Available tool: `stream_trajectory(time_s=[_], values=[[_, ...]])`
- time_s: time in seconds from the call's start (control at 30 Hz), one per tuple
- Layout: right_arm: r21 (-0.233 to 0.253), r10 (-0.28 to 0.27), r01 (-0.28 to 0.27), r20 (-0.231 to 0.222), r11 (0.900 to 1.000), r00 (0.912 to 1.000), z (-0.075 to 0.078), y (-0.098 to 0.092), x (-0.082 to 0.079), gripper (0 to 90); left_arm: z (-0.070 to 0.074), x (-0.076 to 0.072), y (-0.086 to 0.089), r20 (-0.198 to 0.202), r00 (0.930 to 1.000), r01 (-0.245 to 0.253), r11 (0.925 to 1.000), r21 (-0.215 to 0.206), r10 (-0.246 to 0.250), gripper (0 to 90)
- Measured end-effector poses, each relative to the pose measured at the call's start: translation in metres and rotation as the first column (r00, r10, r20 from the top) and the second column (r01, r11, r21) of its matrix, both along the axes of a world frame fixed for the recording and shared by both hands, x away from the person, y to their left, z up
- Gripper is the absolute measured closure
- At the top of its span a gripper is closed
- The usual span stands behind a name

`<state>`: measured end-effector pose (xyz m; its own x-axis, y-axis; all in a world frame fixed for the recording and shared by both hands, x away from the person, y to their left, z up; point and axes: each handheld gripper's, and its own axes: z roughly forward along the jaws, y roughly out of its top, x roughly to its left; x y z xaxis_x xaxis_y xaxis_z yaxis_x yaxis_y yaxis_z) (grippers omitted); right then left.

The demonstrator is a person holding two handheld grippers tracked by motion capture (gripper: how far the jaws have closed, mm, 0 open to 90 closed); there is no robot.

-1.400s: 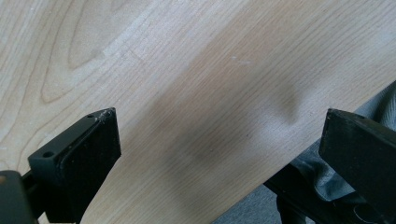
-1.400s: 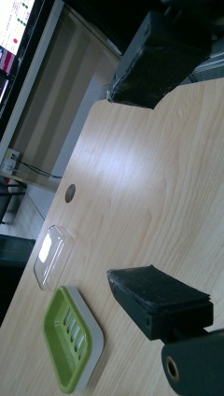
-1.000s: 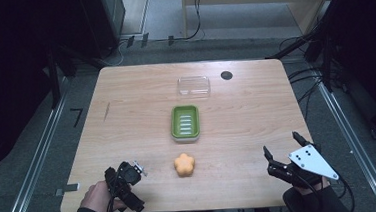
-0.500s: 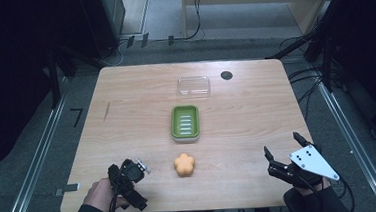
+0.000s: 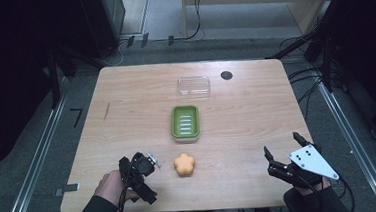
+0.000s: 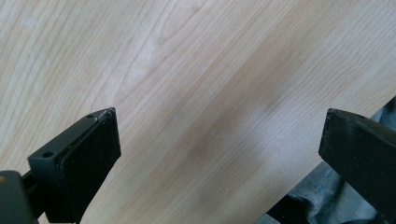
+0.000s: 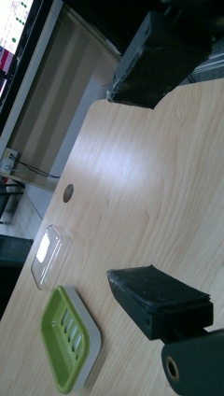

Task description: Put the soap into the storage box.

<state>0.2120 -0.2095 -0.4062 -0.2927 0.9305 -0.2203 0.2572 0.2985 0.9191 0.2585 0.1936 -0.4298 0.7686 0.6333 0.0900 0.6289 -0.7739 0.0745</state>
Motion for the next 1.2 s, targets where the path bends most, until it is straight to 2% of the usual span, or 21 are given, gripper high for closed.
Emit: stream_trajectory(time_s=[0.7,1.2], values=[[-0.002,0.003,-0.003,0.000,1.000,1.0000,0.000,0.000,0.000,13.4,0.005,0.015,-0.030,0.009,0.9971,0.076,0.9971,-0.004,-0.075,0.0],[0.002,0.001,-0.001,-0.001,1.000,1.0000,0.000,0.000,0.000,13.4,0.004,0.026,-0.048,0.006,0.9953,0.097,0.9951,-0.017,-0.097,0.0]])
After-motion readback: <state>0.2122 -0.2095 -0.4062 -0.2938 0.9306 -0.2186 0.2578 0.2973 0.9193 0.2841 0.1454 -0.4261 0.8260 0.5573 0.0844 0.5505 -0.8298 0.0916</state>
